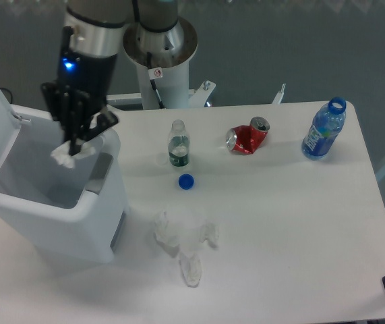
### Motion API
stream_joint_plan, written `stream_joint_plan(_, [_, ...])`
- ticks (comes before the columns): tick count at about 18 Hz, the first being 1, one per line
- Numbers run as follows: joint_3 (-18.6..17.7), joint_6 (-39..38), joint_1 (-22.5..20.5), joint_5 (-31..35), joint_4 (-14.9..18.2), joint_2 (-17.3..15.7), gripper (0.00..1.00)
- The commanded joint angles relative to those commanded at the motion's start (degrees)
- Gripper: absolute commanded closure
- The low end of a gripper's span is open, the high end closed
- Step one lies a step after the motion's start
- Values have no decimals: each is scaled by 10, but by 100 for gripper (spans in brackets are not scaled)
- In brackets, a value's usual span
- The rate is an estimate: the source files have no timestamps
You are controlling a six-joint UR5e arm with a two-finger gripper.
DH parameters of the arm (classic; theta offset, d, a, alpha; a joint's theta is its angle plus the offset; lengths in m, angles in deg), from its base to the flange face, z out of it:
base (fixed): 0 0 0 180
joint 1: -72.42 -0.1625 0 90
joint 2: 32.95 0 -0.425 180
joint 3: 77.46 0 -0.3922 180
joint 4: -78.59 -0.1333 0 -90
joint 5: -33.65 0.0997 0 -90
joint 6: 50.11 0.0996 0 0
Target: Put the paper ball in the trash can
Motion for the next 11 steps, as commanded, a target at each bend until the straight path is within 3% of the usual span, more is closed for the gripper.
stream_joint_plan(3, [1, 3, -1, 1, -3, 0, 0])
stream_joint_plan(6, [2, 12, -12, 3, -29, -1, 0])
stream_joint_plan(9, [-1, 93, -48, 26, -28, -6, 0])
stream_joint_plan(11, [-12, 174, -65, 81, -25, -16, 0])
